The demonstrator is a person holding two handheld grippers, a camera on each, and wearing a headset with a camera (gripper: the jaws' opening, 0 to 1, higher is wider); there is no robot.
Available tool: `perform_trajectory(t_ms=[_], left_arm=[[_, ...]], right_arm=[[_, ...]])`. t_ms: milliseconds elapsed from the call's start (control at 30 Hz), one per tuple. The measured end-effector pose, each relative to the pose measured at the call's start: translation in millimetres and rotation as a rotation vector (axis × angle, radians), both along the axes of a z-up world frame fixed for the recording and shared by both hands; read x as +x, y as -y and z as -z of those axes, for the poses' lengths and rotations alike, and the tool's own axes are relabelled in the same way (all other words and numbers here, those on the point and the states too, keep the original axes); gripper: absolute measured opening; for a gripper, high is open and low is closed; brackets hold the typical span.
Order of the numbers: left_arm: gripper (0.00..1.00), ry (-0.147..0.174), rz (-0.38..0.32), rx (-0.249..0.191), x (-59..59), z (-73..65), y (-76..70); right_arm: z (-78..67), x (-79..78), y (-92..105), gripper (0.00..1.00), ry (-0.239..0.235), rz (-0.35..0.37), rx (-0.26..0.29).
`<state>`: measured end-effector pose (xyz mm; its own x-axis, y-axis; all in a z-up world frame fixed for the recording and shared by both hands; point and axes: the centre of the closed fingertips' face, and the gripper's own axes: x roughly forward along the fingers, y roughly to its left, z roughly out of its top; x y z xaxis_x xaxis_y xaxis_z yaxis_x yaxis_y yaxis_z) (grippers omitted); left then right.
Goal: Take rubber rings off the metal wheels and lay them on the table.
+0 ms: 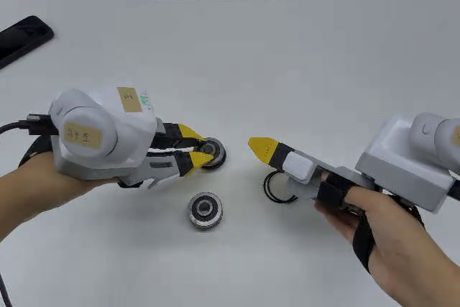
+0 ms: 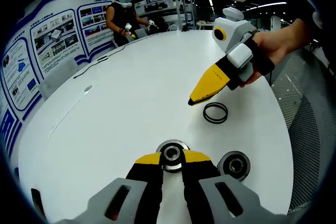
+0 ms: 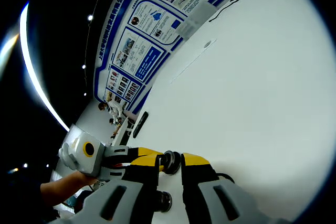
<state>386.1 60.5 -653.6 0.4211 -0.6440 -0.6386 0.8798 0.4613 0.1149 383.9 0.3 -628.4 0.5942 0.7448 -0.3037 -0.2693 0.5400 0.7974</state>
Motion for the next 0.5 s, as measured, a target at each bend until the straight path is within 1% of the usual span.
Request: perform_trajectory(t_ms=[100, 200, 267, 367, 400, 433, 500], left_arm=[[0.14, -0.012, -0.002, -0.006, 0.1, 0.6, -0.4], [0.13, -0.008, 0.016, 0.004, -0.2, 0.9, -0.3], [0.13, -0.011, 0.022, 0.005, -0.3, 0.9, -0.1], [0.13, -0.012, 0.031, 0.006, -0.4, 1.0, 0.0], [0.13, -0.014, 0.031, 0.005, -0.4, 1.1, 0.0], [0.13, -0.011, 0.035, 0.008, -0.5, 1.1, 0.1], [0.13, -0.009, 0.037, 0.007, -0.5, 1.1, 0.2]], right_arm=[[0.4, -0.3, -4.6, 0.18, -0.005, -0.011, 0.006], [0.7, -1.5, -12.4, 0.22, -0.01, -0.031, 0.013], [1.3, -2.8, -18.8, 0.26, -0.013, -0.046, 0.012], [2.6, -5.3, -29.5, 0.31, -0.024, -0.073, 0.026], [4.0, -5.7, -32.1, 0.34, -0.03, -0.076, 0.023], [6.6, -5.9, -35.4, 0.4, -0.038, -0.075, 0.013], [7.3, -6.8, -41.1, 0.44, -0.038, -0.086, 0.011]])
